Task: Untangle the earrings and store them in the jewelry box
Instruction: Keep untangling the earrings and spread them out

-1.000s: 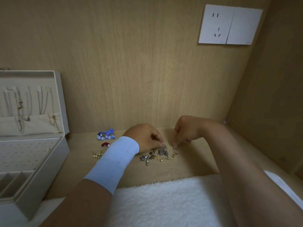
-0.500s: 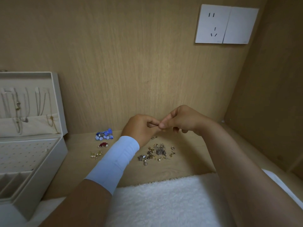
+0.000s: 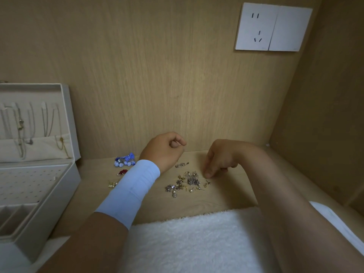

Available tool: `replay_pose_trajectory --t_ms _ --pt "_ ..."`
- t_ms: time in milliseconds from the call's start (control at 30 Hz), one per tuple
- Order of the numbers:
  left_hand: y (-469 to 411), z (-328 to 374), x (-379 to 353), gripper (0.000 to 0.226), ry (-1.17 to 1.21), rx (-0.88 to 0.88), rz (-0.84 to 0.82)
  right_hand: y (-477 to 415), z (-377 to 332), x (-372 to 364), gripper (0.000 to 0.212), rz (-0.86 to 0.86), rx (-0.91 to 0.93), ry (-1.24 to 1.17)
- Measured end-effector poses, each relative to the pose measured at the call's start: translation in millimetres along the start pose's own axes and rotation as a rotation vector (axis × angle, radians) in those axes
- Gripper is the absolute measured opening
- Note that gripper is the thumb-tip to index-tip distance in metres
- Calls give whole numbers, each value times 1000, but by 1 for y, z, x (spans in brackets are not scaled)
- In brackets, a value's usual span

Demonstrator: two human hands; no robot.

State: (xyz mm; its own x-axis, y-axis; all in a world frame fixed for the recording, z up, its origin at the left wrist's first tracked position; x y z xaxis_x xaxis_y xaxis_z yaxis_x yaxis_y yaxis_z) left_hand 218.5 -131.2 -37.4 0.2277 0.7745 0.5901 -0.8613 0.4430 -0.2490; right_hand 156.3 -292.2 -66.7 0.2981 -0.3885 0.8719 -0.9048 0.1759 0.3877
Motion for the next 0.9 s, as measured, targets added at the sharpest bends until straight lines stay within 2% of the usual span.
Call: replay_pose_trajectory --t_ms 100,167,233,300,433,667,900 --pt "-2 -1 -1 17 13 4 -13 -2 -5 7 21 84 55 -43" --pt "-4 -2 -2 12 11 7 -21 -6 -7 20 8 257 102 -116" --pt "-8 -2 -5 7 -3 1 -29 -8 -7 30 15 422 124 -139" --pt "-14 1 -11 3 -38 -8 -47 -11 -9 31 21 494 144 -101" --pt "-26 5 -31 9 -191 2 -115 -18 -9 21 27 504 213 -117" --pt "-37 5 -47 10 -385 20 -149 -28 8 16 26 496 269 -414" --pt "-37 -1 -49 5 -458 -18 -151 -37 14 12 6 483 189 -315"
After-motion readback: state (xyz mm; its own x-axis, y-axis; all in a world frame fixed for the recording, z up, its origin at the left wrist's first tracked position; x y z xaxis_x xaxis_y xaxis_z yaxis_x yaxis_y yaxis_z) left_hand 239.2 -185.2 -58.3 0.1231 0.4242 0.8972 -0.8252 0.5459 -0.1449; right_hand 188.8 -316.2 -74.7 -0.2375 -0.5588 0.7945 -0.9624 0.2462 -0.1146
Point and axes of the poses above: each hand's wrist, its own y-axis away from the middle knuckle, its own x-axis out of the back of the hand, z = x × y, the point moved 10 cm from there along -y, towards the middle knuckle
